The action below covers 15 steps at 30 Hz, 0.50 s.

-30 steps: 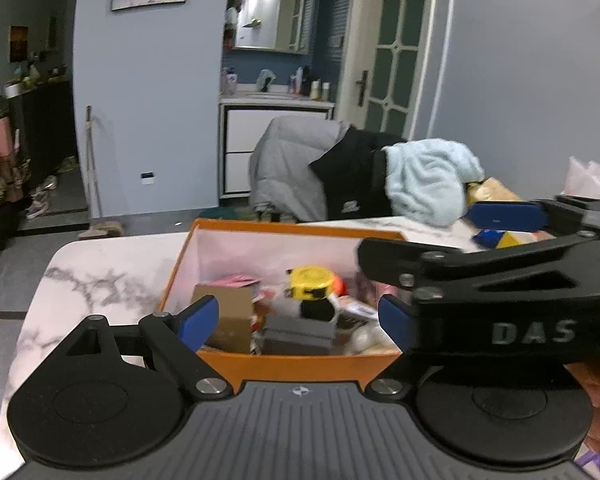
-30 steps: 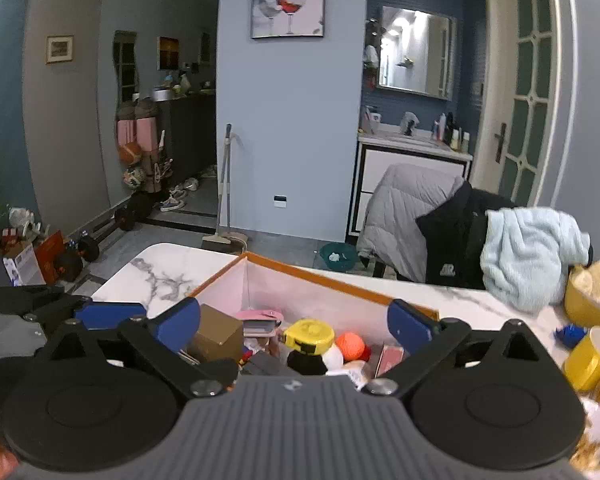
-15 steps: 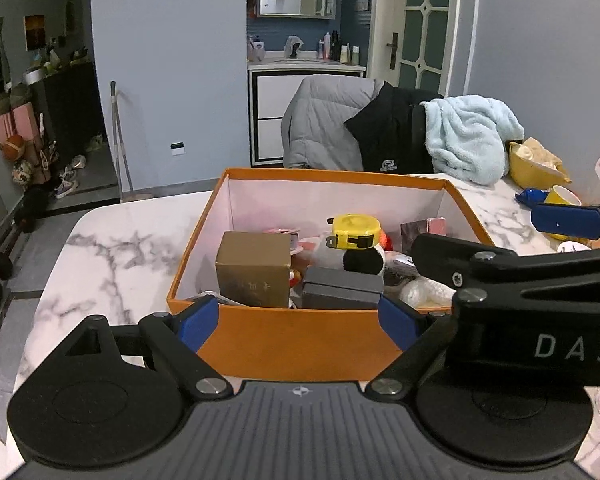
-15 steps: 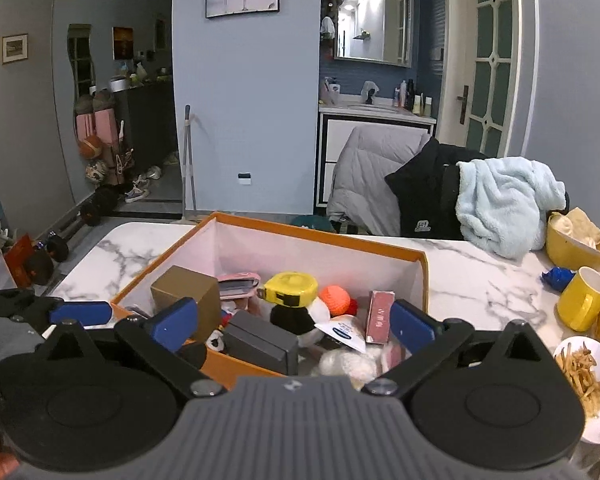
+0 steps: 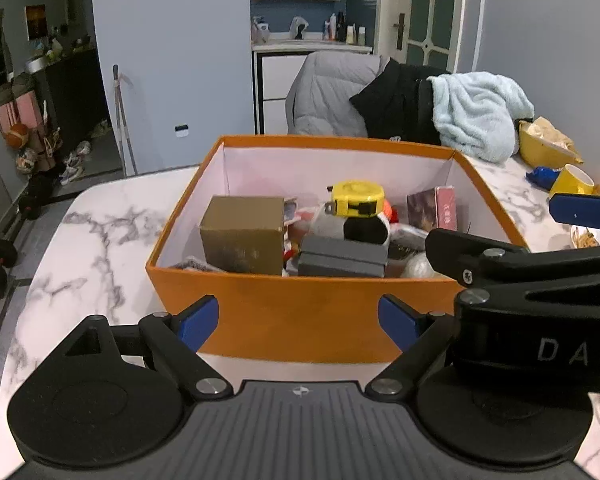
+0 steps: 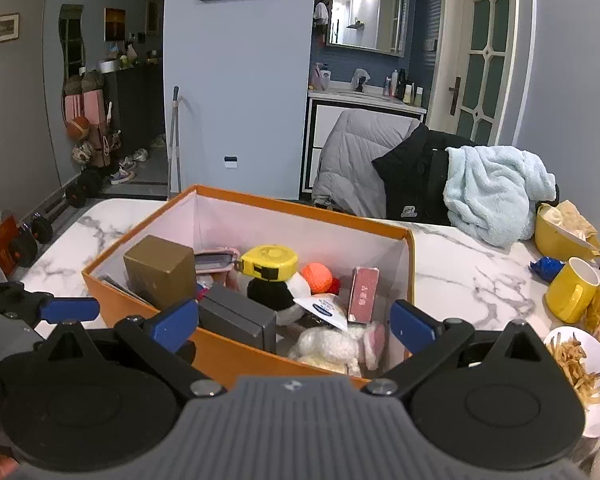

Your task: Organize objects

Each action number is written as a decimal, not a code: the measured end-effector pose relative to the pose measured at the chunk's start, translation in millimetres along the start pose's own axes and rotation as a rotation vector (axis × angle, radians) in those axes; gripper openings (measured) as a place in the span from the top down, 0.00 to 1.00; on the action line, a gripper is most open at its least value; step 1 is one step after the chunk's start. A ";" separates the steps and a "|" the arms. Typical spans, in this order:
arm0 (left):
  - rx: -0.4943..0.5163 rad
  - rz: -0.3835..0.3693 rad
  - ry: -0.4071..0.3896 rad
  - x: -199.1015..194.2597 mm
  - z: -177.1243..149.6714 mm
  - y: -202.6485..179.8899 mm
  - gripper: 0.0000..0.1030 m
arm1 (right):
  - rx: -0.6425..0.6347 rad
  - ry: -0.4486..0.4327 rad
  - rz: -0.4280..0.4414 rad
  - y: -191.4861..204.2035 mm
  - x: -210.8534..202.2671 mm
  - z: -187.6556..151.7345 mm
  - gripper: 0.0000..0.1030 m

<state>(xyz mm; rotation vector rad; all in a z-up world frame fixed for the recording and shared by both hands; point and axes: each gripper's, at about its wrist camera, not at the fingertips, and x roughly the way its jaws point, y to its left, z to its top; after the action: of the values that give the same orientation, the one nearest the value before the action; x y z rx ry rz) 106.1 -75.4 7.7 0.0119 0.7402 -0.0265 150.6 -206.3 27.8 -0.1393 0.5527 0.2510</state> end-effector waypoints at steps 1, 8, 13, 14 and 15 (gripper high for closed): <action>-0.005 -0.002 0.006 0.7 -1.1 0.6 0.00 | -0.002 0.004 -0.002 0.5 0.8 -0.8 0.01; -0.016 0.079 0.022 4.3 -6.7 4.4 0.00 | -0.036 0.003 -0.030 7.2 2.7 -4.9 0.01; -0.167 0.132 0.034 1.8 -2.7 28.6 0.00 | -0.008 -0.021 -0.084 -0.3 0.5 -3.2 0.01; -0.194 0.136 0.035 0.8 -2.1 33.4 0.00 | 0.003 -0.015 -0.091 -3.4 1.6 -3.1 0.01; -0.204 0.138 0.034 0.1 -1.6 35.9 0.00 | 0.011 -0.009 -0.095 -5.7 2.4 -3.5 0.01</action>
<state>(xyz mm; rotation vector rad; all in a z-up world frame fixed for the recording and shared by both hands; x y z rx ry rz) 106.1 -39.5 6.5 -0.1315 0.7715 0.1808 152.4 -212.0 23.9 -0.1533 0.5367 0.1562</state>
